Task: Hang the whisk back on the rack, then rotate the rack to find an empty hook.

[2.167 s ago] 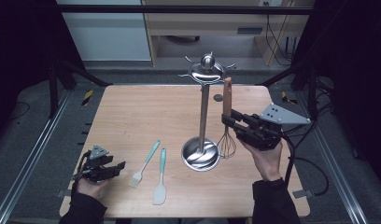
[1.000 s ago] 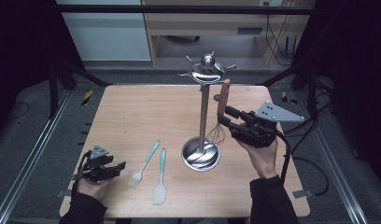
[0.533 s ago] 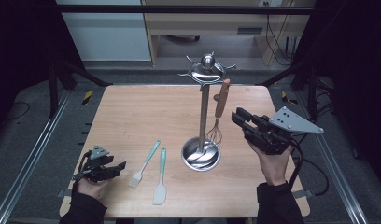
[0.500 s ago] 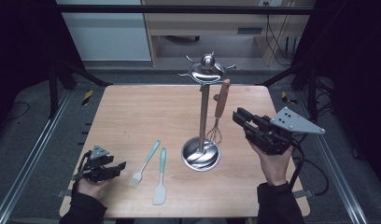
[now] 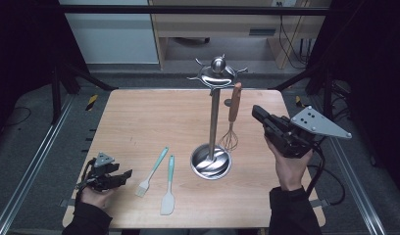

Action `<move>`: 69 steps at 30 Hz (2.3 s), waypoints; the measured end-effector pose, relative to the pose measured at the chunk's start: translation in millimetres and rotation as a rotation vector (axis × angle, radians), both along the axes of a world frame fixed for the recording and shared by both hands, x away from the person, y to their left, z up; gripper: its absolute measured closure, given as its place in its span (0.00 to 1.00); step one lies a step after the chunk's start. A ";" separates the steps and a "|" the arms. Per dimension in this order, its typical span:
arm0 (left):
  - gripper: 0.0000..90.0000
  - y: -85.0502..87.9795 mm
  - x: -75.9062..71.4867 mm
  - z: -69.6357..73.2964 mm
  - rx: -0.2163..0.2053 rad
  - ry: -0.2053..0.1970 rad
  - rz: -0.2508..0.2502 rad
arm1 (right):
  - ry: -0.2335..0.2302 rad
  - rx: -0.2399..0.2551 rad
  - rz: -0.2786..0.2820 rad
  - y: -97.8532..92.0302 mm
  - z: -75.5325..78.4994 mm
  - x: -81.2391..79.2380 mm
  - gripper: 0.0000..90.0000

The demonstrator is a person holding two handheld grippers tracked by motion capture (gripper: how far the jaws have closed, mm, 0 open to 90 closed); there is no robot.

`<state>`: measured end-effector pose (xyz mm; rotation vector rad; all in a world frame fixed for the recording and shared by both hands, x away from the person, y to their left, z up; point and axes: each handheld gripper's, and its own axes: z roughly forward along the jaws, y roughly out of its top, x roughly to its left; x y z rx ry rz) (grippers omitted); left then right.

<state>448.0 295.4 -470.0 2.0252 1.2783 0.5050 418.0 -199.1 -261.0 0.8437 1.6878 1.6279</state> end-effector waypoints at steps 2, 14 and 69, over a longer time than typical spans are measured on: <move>0.43 -0.3 -0.1 0.0 0.002 0.001 -0.002 | -0.006 0.010 0.001 2.7 3.3 0.3 1.00; 0.43 -0.5 -0.1 0.0 0.006 0.001 -0.003 | -0.021 0.012 -0.025 11.1 17.4 5.3 1.00; 0.43 -1.4 -0.8 0.7 0.012 -0.002 -0.003 | -0.019 -0.069 0.025 26.9 27.7 5.4 0.93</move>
